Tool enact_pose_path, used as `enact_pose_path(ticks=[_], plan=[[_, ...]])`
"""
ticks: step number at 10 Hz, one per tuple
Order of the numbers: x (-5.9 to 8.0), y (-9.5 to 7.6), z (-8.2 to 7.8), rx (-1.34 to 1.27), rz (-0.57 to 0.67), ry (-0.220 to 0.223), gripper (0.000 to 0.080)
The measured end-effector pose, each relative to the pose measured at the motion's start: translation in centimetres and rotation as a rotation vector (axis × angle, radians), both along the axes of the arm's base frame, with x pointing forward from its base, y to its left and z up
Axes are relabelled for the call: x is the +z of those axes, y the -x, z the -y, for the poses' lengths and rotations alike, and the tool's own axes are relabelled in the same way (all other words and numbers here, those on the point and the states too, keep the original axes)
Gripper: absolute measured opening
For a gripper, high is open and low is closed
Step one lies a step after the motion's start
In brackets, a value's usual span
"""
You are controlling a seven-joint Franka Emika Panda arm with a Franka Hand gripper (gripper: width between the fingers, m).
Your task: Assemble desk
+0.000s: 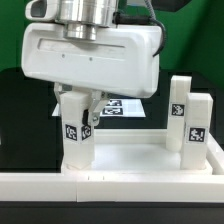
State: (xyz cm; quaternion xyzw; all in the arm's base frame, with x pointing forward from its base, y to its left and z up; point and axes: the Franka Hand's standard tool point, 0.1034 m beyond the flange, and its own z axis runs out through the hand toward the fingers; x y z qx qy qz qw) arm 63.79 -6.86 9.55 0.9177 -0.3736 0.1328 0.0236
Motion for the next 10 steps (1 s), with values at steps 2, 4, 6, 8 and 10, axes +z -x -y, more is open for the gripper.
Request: enact_pose_path(ticks=[2, 4, 6, 8, 10], plan=[[-0.02, 0.19, 0.36, -0.285, 0.014, -0.090, 0.0290], [-0.08, 0.40, 0.44, -0.512, 0.003, -0.181, 0.0290], [0.01, 0.43, -0.07, -0.720, 0.005, -0.229, 0.0291], [0.01, 0.43, -0.07, -0.720, 0.005, -0.229, 0.0291], [0.01, 0.43, -0.07, -0.720, 0.005, -0.229, 0.0291]])
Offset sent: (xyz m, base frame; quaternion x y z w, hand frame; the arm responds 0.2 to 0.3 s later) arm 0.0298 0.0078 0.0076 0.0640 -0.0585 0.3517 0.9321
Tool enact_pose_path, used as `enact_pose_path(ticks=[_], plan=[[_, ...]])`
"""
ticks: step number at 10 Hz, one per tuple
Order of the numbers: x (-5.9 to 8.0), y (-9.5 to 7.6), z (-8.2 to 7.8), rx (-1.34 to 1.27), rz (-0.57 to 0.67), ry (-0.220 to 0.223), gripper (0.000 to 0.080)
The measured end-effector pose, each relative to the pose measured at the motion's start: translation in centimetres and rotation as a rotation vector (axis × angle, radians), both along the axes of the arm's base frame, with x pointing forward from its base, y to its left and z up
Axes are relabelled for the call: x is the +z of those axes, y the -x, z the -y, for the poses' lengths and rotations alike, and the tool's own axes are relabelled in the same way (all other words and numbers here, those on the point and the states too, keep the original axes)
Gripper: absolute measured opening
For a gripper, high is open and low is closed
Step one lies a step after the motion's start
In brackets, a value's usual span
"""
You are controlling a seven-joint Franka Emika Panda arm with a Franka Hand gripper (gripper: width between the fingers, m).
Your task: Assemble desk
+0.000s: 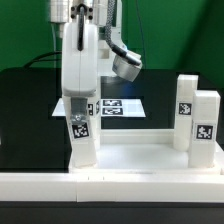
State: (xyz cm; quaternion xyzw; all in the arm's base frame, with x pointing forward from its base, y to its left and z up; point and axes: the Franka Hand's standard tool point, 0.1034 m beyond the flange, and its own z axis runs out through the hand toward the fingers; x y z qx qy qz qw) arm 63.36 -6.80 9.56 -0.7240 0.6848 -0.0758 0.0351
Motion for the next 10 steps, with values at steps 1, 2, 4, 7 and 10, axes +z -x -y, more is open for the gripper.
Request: enact_pose_path(ticks=[1, 2, 4, 7, 10], plan=[[0.00, 0.00, 0.00, 0.000, 0.000, 0.000, 0.0291], [0.00, 0.00, 0.00, 0.000, 0.000, 0.000, 0.0291], [0.00, 0.00, 0.00, 0.000, 0.000, 0.000, 0.0573], [0.08, -0.02, -0.02, -0.030, 0.001, -0.005, 0.0645], [0.43, -0.30, -0.64, 0.124, 0.032, 0.043, 0.0649]])
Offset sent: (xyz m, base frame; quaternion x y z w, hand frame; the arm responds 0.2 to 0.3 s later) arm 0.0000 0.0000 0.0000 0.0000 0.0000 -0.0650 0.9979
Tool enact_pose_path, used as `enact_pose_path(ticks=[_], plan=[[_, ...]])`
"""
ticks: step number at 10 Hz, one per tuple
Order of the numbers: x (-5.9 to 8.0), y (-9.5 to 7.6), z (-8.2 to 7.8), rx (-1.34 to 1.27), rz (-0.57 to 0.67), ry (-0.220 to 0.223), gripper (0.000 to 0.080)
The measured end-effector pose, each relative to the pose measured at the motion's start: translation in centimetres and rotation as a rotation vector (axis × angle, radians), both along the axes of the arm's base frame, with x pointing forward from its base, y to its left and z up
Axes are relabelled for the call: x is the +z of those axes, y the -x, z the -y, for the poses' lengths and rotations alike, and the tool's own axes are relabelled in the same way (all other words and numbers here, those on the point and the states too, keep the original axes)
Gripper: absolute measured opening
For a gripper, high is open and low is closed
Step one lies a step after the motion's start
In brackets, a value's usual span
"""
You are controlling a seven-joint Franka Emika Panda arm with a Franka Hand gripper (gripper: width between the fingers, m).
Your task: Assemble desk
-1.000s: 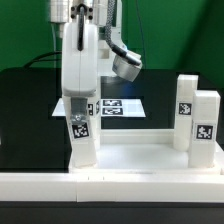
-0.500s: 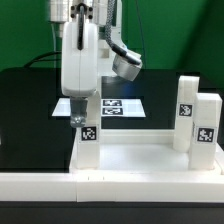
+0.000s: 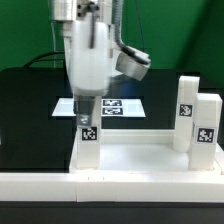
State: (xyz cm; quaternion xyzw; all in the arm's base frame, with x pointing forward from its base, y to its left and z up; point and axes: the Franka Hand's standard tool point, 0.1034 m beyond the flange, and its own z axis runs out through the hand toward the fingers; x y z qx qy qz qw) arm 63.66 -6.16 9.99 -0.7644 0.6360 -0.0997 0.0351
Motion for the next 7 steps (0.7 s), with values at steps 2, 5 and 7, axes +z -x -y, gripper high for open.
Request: enact_pose_path(ticks=[2, 5, 7], plan=[[-0.02, 0.16, -0.30, 0.121, -0.010, 0.025, 0.0649], [-0.06, 0.19, -0.29, 0.320, -0.026, 0.066, 0.0649], [-0.15, 0.26, -0.86, 0.644, -0.072, 0.154, 0.0649]])
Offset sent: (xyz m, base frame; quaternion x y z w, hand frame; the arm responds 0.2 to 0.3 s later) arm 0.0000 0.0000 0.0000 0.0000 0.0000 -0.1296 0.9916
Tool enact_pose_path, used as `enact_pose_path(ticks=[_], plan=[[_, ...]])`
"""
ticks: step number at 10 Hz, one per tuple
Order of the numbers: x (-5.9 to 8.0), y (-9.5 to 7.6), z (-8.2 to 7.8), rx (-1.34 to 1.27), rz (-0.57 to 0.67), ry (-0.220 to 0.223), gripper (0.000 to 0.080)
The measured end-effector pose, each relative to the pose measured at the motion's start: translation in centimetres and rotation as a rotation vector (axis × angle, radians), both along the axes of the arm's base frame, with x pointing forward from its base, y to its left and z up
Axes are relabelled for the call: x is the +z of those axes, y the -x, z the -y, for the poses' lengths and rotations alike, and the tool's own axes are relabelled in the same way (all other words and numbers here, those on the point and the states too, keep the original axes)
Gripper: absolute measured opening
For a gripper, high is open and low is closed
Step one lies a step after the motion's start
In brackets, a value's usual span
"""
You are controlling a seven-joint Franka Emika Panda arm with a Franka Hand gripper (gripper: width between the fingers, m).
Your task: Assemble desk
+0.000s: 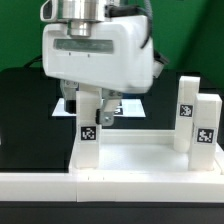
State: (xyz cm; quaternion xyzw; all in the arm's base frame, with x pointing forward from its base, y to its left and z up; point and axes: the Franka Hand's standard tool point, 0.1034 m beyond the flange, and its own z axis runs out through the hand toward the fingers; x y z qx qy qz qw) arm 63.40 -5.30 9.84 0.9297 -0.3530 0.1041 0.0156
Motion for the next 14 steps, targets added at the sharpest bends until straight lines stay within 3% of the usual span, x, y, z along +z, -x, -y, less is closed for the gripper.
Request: enact_pose_path(ticks=[7, 9, 14], plan=[[0.0, 0.1, 0.4, 0.411, -0.051, 0.084, 0.0649], [0.8, -0.2, 1.1, 0.438, -0.032, 0.038, 0.0649], [1.2, -0.7, 0.7, 0.426, -0.018, 0.033, 0.0649]])
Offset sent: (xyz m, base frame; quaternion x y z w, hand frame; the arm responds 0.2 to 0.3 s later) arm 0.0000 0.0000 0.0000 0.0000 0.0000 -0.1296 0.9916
